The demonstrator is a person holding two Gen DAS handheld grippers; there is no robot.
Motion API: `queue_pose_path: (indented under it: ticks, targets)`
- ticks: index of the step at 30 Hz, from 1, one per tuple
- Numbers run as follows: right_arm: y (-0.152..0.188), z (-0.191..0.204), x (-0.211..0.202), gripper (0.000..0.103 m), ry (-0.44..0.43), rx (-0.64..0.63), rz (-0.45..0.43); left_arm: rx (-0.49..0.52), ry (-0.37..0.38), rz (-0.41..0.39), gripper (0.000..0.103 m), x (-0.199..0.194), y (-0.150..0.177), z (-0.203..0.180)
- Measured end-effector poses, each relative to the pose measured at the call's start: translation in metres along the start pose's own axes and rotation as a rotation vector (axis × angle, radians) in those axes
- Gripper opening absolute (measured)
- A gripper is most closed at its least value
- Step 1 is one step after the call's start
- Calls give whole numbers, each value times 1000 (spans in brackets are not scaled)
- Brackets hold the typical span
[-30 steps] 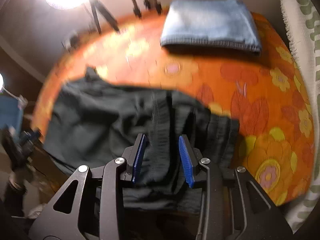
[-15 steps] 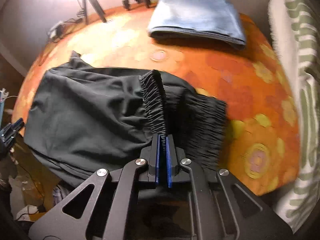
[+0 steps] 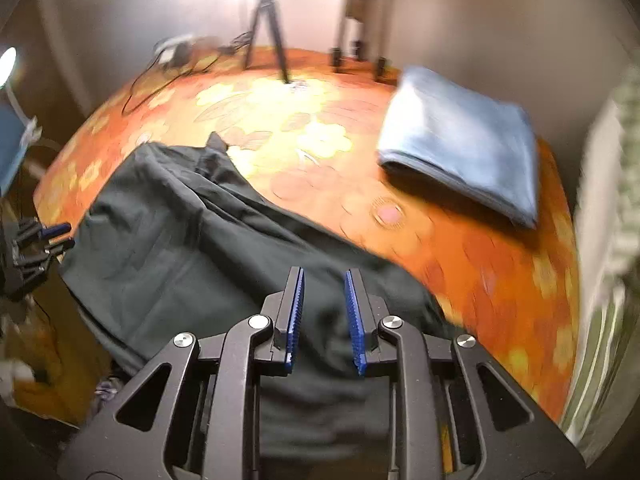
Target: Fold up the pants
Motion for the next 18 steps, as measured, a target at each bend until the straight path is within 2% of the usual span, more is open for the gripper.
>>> queue_pose_path:
  ticks: [6, 7, 9, 10, 14, 16, 18]
  targets:
    - [-13, 19, 51, 23, -72, -135, 61, 8, -14, 59, 22, 11, 14, 5]
    - [-12, 21, 57, 25, -80, -155, 68, 1, -11, 58, 22, 11, 14, 6]
    - [-6, 28, 69, 36, -95, -213, 82, 4, -16, 64, 22, 12, 12, 6]
    - [-2, 30, 73, 36, -99, -242, 87, 9, -21, 66, 22, 13, 12, 6]
    - [10, 34, 89, 37, -57, -321, 88, -1, -21, 65, 22, 15, 10, 5]
    - [14, 33, 93, 36, -67, -328, 95, -7, -20, 61, 22, 16, 10, 6]
    - [19, 34, 94, 7, -63, -340, 90, -12, -19, 60, 22, 16, 10, 6]
Point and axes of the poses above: each gripper's, at about its wrist camera, not at the fingertips, and x roughly the way its jaws point, z to its left, y to its underside, the point moved 8 cm from there along x, roughly the way its jaws point, and after that the axes turned 5 degrees about y, right-handed, at the moved point
